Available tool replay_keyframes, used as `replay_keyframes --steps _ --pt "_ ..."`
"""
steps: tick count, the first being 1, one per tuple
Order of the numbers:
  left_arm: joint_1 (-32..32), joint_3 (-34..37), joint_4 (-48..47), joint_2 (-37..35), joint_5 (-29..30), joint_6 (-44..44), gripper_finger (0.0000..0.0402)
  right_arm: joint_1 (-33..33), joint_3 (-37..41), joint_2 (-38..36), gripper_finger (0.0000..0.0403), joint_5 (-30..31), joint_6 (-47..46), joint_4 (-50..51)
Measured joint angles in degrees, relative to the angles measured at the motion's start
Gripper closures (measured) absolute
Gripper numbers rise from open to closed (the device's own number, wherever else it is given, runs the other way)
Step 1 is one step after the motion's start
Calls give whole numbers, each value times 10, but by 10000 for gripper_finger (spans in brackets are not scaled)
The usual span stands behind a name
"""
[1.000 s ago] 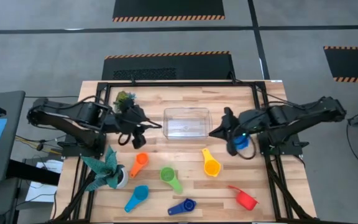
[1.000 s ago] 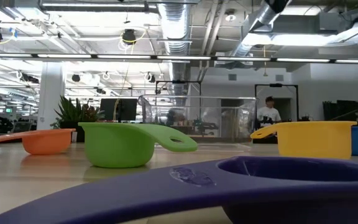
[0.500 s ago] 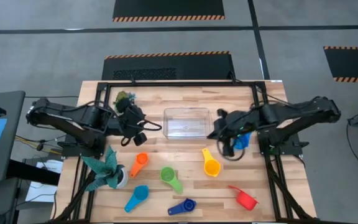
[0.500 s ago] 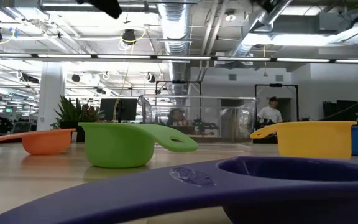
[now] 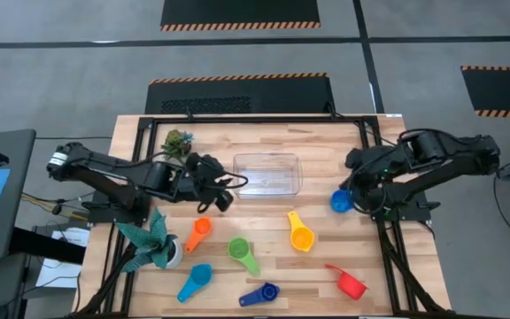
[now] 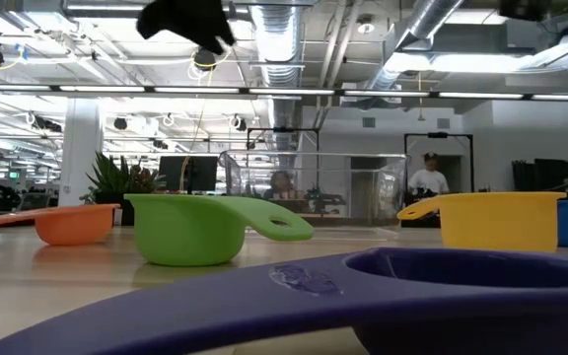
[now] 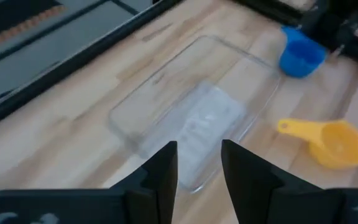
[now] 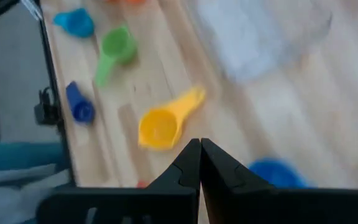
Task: Nest measuring cups in basket
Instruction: Adjust the measuring cups on the table
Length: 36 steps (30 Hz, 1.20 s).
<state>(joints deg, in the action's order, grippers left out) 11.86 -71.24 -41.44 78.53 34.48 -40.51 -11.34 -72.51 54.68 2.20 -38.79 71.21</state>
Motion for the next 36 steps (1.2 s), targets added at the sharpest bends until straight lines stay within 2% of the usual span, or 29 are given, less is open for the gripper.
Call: replay_keyframes --steps 2,4,8,12,16,19,24,29,36 --pt "-6 0 25 5 -52 66 288 -9 0 1 372 -12 -15 26" --pt "-10 -1 41 8 -82 123 288 -19 7 6 372 6 -35 30" --pt "-32 0 43 15 -154 190 288 -61 45 4 375 25 -175 62" --pt "-64 0 40 24 -227 242 288 -135 107 0 378 22 -337 53" --pt "-104 -1 51 21 -283 279 288 -234 170 2 377 20 -457 -33" --pt "-127 -1 51 16 -297 310 288 -292 199 13 376 21 -522 -111" --pt "-149 -1 51 19 -322 340 288 -370 210 69 384 15 -615 -136" --pt "-153 -1 49 22 -323 358 288 -418 210 159 389 -78 -624 -195" --pt "-153 -1 49 22 -323 366 288 -425 210 250 379 -99 -623 -321"
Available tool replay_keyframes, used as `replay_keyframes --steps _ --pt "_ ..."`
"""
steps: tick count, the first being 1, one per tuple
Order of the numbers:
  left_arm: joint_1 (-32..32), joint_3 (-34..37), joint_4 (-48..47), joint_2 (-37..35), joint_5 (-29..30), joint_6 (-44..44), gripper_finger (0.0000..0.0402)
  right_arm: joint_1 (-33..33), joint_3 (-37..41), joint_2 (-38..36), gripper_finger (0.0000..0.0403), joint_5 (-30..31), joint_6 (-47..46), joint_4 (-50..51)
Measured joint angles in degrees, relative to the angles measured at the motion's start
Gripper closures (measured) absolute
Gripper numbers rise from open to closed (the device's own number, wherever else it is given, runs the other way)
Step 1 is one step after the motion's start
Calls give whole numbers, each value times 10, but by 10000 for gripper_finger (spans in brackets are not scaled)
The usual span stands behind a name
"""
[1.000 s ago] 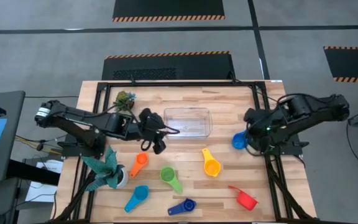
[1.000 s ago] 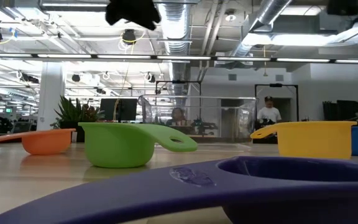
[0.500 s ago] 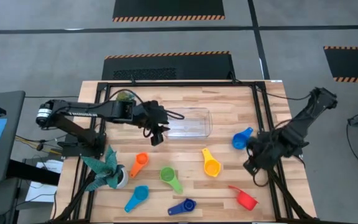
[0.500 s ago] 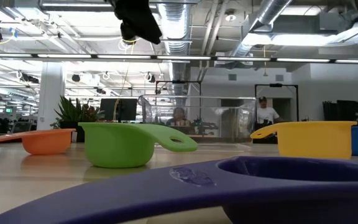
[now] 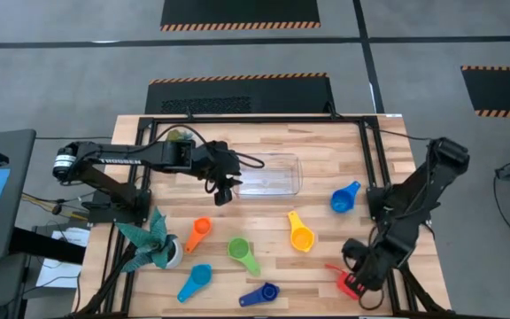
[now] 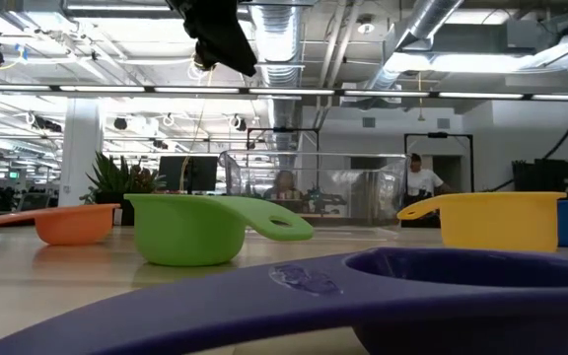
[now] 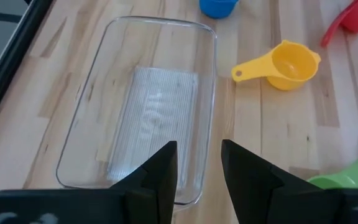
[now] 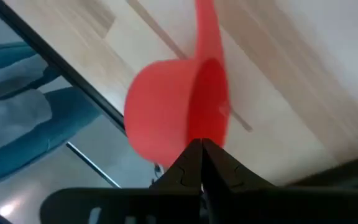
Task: Nest measuring cups in basket
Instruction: Adjust the measuring cups on the table
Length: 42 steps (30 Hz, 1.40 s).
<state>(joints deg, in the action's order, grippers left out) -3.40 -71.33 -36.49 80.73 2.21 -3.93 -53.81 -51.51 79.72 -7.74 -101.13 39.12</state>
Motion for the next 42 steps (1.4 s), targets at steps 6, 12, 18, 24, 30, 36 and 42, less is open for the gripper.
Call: replay_keyframes --steps 6,12,18,24,30,36,42 --pt "0 0 0 0 -1 12 288 32 0 31 389 0 39 -94" --pt "0 0 0 0 -4 35 288 60 -1 30 382 4 59 -159" --pt "0 0 -8 0 -4 44 288 71 -1 30 388 13 54 -148" --pt "0 0 -15 0 -8 80 288 76 -1 30 382 20 60 -155" --pt "0 0 11 0 -30 86 288 108 -1 5 384 110 123 -127" --pt "13 0 11 0 -41 5 288 80 -1 -6 389 27 216 -171" --pt "39 0 13 0 37 -47 288 32 -5 43 388 14 217 -212"
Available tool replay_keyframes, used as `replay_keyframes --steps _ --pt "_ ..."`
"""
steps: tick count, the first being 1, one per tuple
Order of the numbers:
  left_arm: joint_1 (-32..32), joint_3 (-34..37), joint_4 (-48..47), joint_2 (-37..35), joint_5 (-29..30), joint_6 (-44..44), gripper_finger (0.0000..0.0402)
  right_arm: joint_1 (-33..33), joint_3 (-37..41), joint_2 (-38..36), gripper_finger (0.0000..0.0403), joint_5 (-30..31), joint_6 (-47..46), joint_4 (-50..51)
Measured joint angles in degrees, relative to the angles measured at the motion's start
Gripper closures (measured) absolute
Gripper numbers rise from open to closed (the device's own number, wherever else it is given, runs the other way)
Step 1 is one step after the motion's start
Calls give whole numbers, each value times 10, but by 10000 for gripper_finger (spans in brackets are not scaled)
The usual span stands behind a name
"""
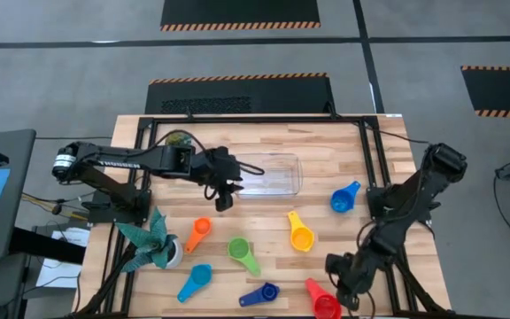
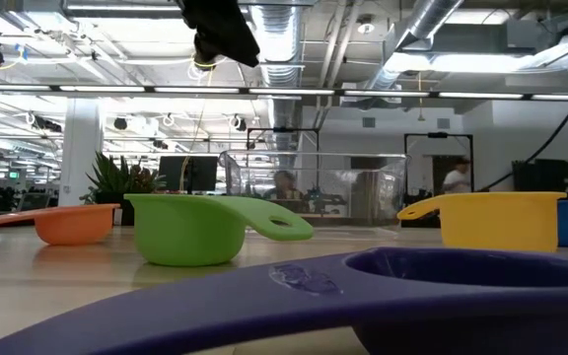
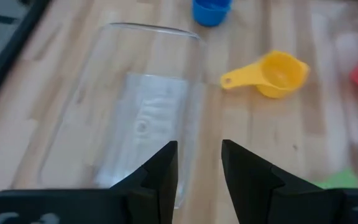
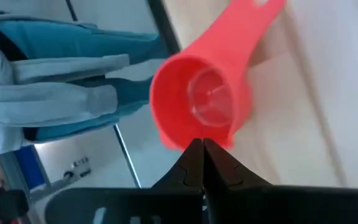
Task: Nest measuring cups in basket
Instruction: Adjust the measuring cups on the table
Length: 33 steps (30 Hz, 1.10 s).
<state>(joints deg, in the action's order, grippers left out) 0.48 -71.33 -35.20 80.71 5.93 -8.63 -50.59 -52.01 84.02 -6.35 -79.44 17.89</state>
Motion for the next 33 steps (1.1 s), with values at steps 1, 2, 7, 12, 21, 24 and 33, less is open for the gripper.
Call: replay_keyframes --steps 1,2,7,12,21,24,33 --pt "3 0 0 0 10 -8 288 -5 -8 5 389 10 1 10" --pt "5 0 0 0 19 -16 288 -9 -17 9 390 16 5 23" --pt "14 0 0 0 40 -53 288 -17 -65 59 394 30 44 82" --pt "18 0 0 0 68 -71 288 -10 -123 123 392 30 93 114" --pt "23 0 0 0 72 -97 288 -13 -180 192 392 16 120 119" --pt "29 0 0 0 73 -101 288 -15 -183 210 391 2 122 117" --pt "35 0 0 0 85 -99 288 6 -182 233 391 4 150 179"
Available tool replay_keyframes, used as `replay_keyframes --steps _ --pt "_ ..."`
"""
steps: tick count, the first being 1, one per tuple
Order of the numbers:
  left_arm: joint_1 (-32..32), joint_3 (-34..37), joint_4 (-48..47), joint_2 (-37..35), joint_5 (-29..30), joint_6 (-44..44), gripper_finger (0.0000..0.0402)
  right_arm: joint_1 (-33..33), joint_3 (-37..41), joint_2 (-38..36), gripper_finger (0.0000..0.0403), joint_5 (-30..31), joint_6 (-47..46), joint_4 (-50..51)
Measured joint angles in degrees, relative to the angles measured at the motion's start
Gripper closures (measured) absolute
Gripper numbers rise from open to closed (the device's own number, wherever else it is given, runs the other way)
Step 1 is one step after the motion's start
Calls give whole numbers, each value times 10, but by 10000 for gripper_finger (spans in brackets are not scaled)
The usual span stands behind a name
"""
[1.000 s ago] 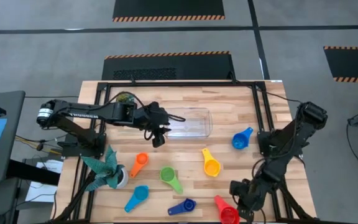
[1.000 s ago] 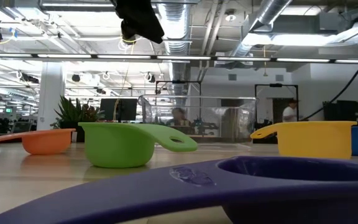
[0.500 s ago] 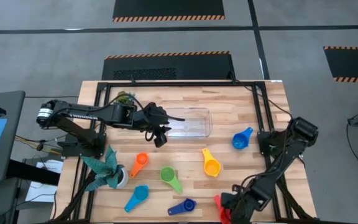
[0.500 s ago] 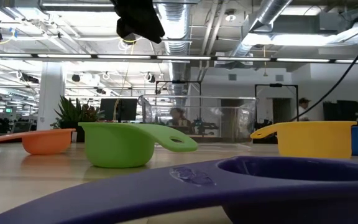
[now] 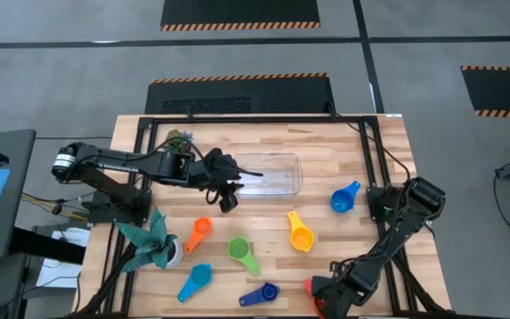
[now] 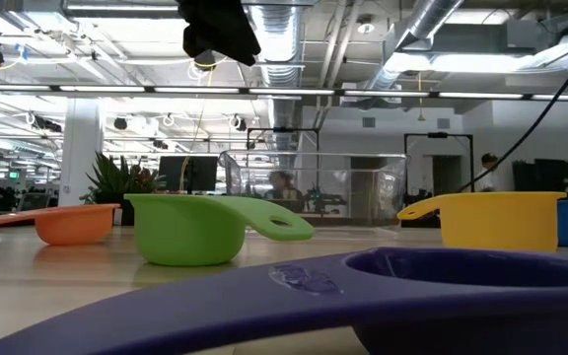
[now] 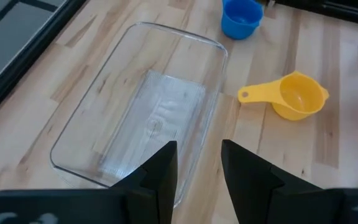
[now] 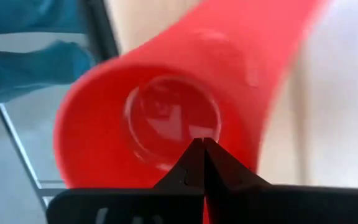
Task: Nest measuring cups in basket
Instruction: Adjust the measuring cups on the table
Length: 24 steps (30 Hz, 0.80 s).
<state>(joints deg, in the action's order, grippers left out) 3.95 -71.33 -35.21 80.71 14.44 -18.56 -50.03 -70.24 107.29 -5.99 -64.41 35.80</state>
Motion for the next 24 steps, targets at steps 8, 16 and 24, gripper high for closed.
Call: replay_keyframes --steps 8,16,24 --pt "0 0 -2 0 21 14 288 49 0 0 390 14 77 67" --pt "0 0 -3 0 21 24 288 112 0 0 389 46 148 135" --pt "0 0 -5 0 21 25 288 179 10 -1 388 79 210 159"
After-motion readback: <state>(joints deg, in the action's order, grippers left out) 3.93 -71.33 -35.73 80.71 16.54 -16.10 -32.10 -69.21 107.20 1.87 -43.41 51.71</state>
